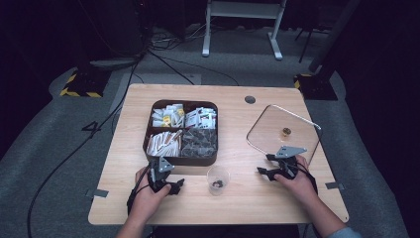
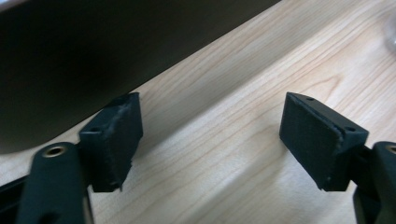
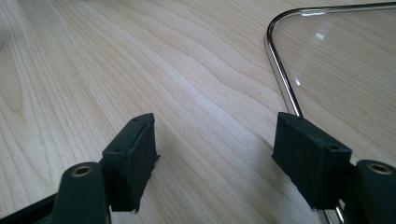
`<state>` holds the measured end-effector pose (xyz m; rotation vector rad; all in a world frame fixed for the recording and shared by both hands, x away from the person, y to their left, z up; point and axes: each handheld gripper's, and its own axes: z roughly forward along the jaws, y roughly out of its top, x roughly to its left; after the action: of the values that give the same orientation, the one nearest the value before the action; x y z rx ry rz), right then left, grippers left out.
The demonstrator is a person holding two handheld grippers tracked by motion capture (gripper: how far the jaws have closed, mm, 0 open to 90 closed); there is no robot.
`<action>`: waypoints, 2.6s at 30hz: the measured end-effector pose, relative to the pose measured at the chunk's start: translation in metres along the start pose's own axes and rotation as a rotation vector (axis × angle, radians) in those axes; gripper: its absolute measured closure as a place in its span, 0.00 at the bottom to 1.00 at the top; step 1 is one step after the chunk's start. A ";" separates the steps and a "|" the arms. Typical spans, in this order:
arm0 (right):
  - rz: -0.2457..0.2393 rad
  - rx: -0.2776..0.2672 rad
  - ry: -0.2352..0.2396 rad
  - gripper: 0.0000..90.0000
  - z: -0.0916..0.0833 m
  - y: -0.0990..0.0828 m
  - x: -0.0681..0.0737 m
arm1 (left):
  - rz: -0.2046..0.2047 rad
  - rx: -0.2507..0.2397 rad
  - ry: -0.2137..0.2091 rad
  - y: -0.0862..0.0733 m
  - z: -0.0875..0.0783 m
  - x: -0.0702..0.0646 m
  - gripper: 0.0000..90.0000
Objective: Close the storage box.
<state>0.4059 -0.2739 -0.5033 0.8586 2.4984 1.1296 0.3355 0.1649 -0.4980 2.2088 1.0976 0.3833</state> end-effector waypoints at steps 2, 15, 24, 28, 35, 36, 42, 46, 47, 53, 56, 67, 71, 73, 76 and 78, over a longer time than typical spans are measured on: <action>0.000 0.000 0.000 0.34 0.000 0.000 0.000 | 0.002 -0.007 0.000 -0.001 0.001 0.000 0.22; -0.001 0.001 0.000 0.33 0.000 0.000 0.000 | 0.001 -0.040 -0.009 -0.002 0.006 0.001 0.13; 0.004 0.002 -0.004 0.34 0.000 0.000 0.000 | 0.000 -0.041 -0.007 -0.002 0.006 0.001 0.13; 0.015 0.004 -0.010 0.36 0.000 0.001 0.000 | 0.008 -0.040 -0.008 -0.001 0.006 0.002 0.13; 0.049 -0.030 0.002 0.38 -0.008 0.009 -0.001 | 0.009 -0.043 -0.008 -0.001 0.007 0.002 0.13; 0.054 -0.030 0.003 0.39 -0.010 0.010 -0.002 | 0.010 -0.041 -0.007 -0.001 0.007 0.002 0.13; 0.081 -0.019 -0.006 0.44 -0.024 0.022 -0.010 | 0.014 -0.042 -0.017 -0.002 0.006 0.001 0.13; 0.089 -0.027 -0.032 0.44 -0.031 0.029 -0.022 | 0.016 -0.042 -0.017 -0.002 0.006 0.001 0.13; 0.090 -0.029 -0.042 0.44 -0.033 0.030 -0.026 | 0.015 -0.041 -0.018 -0.002 0.006 0.001 0.13; 0.128 -0.051 -0.095 0.44 -0.041 0.035 -0.050 | 0.016 -0.042 -0.017 -0.002 0.006 0.001 0.13; 0.146 -0.067 -0.117 0.43 -0.042 0.036 -0.060 | 0.015 -0.041 -0.018 -0.002 0.006 0.001 0.13; 0.274 -0.103 -0.192 0.43 -0.046 0.034 -0.102 | 0.017 -0.041 -0.017 -0.002 0.006 0.001 0.13; 0.292 -0.090 -0.238 0.43 -0.044 0.035 -0.116 | 0.019 -0.042 -0.016 -0.002 0.006 0.001 0.13; 0.305 -0.074 -0.246 0.43 -0.041 0.034 -0.121 | 0.018 -0.040 -0.016 -0.002 0.006 0.001 0.13; 0.338 -0.060 -0.245 0.43 -0.034 0.030 -0.128 | 0.018 -0.041 -0.016 -0.002 0.006 0.001 0.13; 0.344 -0.046 -0.249 0.43 -0.029 0.028 -0.130 | 0.018 -0.041 -0.016 -0.002 0.006 0.001 0.13</action>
<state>0.5064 -0.3563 -0.4631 1.3632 2.1682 1.0939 0.3380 0.1642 -0.5038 2.1838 1.0529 0.3914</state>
